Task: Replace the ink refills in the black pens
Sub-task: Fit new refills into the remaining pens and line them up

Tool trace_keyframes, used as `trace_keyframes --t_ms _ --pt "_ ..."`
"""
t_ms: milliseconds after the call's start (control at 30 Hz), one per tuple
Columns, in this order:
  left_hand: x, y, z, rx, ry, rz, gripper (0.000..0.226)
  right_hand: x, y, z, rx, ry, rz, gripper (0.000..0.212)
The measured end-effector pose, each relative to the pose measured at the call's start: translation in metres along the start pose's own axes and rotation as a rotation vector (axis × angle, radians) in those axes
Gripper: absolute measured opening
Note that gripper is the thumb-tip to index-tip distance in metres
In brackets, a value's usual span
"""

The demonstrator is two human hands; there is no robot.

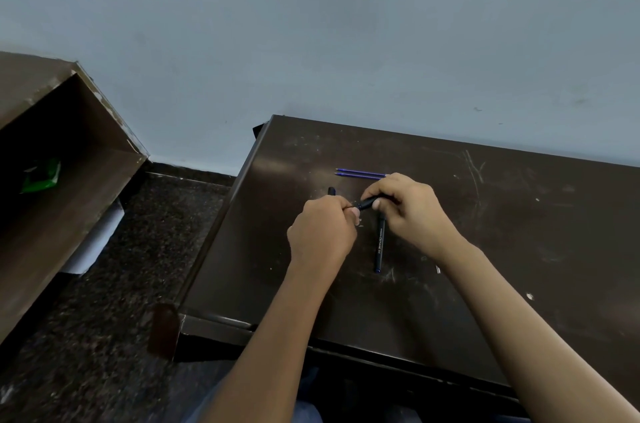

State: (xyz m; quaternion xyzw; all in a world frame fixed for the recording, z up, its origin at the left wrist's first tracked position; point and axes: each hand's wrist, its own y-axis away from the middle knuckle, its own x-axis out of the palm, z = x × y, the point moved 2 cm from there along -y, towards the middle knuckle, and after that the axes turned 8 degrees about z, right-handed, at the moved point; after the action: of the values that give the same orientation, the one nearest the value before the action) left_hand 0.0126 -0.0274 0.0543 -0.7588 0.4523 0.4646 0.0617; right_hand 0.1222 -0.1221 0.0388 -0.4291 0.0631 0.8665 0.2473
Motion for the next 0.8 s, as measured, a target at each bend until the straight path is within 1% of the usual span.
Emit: trace_keyframes --t_ms 33,100,167,200,267,300,333,400,467,600,733,800 --pt "0.001 -0.001 -0.001 -0.006 0.049 0.027 0.025 -0.001 0.000 0.003 0.054 -0.063 -0.053 0.027" --pt "0.003 -0.003 -0.004 -0.030 0.172 0.098 0.027 -0.002 0.001 0.006 0.241 -0.238 -0.149 0.033" --pt "0.005 -0.002 -0.007 -0.037 0.213 0.166 0.027 0.003 0.001 0.004 0.465 -0.427 -0.158 0.041" --pt "0.005 -0.001 -0.009 -0.037 0.207 0.199 0.028 0.007 0.001 0.001 0.533 -0.531 -0.139 0.040" --pt "0.008 0.000 -0.011 -0.044 0.200 0.261 0.032 0.020 0.002 0.000 0.613 -0.777 -0.111 0.034" --pt "0.010 0.001 -0.013 -0.059 0.208 0.293 0.037 0.026 0.002 0.001 0.641 -0.859 -0.110 0.032" --pt "0.011 0.003 -0.014 -0.086 0.222 0.329 0.043 0.031 0.002 0.000 0.675 -0.881 -0.116 0.030" --pt "0.014 0.003 -0.014 -0.125 0.226 0.367 0.051 0.037 0.002 -0.002 0.737 -0.848 -0.133 0.023" --pt "0.013 0.005 -0.015 -0.118 0.193 0.363 0.050 0.040 0.002 -0.006 0.769 -0.782 -0.151 0.011" --pt "0.006 0.007 -0.014 -0.100 0.072 0.300 0.044 0.045 -0.001 -0.009 0.780 -0.476 -0.173 0.012" --pt "0.001 0.010 -0.014 -0.099 0.047 0.289 0.045 0.060 -0.005 -0.004 0.737 -0.229 -0.093 0.013" --pt "-0.001 0.011 -0.013 -0.096 0.052 0.286 0.046 0.066 -0.008 -0.004 0.743 -0.129 -0.029 0.009"
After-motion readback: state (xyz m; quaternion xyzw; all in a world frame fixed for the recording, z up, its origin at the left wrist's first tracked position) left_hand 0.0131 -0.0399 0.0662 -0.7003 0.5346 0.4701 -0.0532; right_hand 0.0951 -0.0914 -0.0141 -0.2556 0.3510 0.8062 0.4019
